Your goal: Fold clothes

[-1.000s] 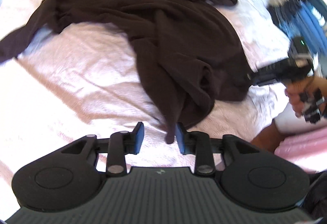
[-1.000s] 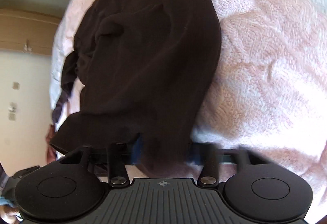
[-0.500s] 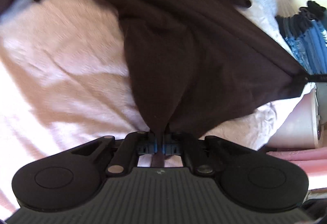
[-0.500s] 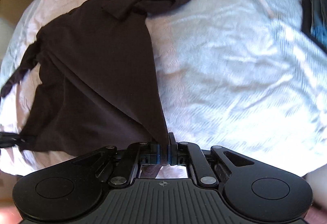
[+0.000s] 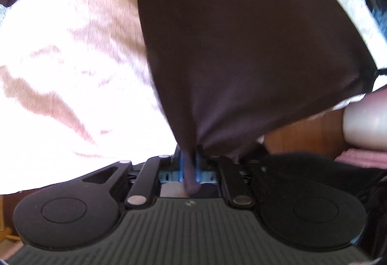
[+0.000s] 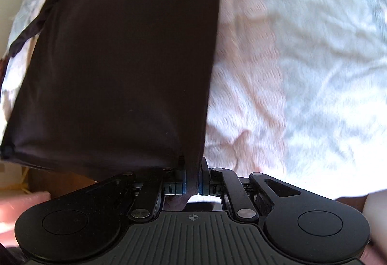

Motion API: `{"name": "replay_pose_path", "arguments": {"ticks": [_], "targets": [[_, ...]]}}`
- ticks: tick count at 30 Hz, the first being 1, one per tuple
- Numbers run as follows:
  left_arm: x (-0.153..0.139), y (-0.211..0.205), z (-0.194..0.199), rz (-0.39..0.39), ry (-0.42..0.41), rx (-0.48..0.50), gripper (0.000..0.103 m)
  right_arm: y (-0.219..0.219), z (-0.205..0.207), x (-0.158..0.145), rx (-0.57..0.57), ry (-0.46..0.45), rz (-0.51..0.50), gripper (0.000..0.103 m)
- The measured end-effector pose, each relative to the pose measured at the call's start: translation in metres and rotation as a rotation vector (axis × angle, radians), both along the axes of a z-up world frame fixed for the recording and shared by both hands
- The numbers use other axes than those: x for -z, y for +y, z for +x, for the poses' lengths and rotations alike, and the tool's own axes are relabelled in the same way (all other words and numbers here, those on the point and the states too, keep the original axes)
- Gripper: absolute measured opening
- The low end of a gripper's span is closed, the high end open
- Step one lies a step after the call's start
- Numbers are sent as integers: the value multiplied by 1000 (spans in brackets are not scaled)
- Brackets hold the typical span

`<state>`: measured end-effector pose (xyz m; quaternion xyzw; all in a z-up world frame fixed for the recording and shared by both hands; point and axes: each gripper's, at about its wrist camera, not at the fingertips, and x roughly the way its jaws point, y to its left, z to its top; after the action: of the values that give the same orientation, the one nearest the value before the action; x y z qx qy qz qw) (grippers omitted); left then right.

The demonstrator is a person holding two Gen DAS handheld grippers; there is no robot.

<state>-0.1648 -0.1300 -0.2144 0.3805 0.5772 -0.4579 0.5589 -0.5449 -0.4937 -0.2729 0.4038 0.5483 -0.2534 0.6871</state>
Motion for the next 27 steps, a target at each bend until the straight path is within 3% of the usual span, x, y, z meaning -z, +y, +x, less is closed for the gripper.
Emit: {"name": "replay_pose_path", "arguments": {"ticks": [1, 4, 8, 12, 14, 19, 27], "targets": [[-5, 2, 3, 2, -14, -5, 14, -3, -2, -1, 3, 11, 5, 10], [-18, 6, 11, 7, -58, -20, 16, -14, -4, -9, -17, 54, -26, 35], [-43, -10, 26, -69, -116, -54, 22, -40, 2, -33, -13, 19, -117, 40], [-52, -47, 33, -143, -122, -20, 26, -77, 30, -51, -9, -47, -208, 45], [-52, -67, 35, -173, -113, 16, 30, -94, 56, -56, -27, -64, -239, 57], [-24, -126, 37, -230, -86, 106, 30, -129, 130, -61, -74, -115, -328, 59], [6, -244, 100, -313, -184, 227, 33, -229, 176, -45, -73, -156, -412, 59]]}}
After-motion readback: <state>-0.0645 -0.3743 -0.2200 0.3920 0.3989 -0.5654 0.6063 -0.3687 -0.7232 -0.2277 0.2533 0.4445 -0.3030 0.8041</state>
